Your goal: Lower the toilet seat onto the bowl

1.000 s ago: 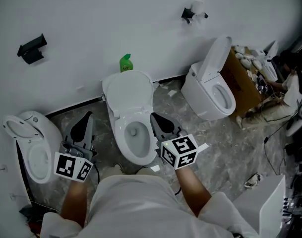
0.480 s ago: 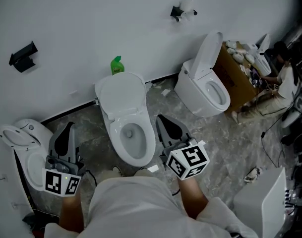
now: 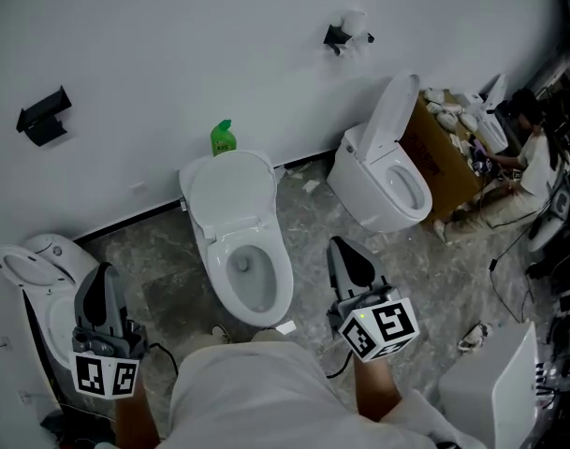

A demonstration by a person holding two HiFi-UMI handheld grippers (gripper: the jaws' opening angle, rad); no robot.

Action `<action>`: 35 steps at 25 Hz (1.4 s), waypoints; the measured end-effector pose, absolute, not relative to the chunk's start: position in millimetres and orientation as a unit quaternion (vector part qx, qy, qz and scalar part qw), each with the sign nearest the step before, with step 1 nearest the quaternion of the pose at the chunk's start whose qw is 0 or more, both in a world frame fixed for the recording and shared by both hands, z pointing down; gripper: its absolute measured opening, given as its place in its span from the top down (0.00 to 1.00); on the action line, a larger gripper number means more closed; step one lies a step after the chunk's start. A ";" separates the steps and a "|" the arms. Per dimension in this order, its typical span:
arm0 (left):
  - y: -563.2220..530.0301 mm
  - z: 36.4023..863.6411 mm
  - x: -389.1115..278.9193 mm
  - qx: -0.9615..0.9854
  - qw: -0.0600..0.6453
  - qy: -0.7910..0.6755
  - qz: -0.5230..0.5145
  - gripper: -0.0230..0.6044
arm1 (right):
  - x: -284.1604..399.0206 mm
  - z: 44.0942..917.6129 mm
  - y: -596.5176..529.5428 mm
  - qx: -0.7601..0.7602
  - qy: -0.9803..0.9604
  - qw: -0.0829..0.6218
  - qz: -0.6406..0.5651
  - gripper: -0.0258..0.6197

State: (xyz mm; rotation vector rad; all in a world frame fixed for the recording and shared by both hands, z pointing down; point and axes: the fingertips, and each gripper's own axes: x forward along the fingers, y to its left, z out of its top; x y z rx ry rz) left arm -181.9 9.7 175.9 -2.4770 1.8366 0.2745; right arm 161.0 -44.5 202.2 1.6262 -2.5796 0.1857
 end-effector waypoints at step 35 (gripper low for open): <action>-29.4 183.4 -184.3 -0.817 0.017 0.569 0.099 0.97 | 106.5 204.9 -81.9 0.505 -0.860 0.047 0.056 0.96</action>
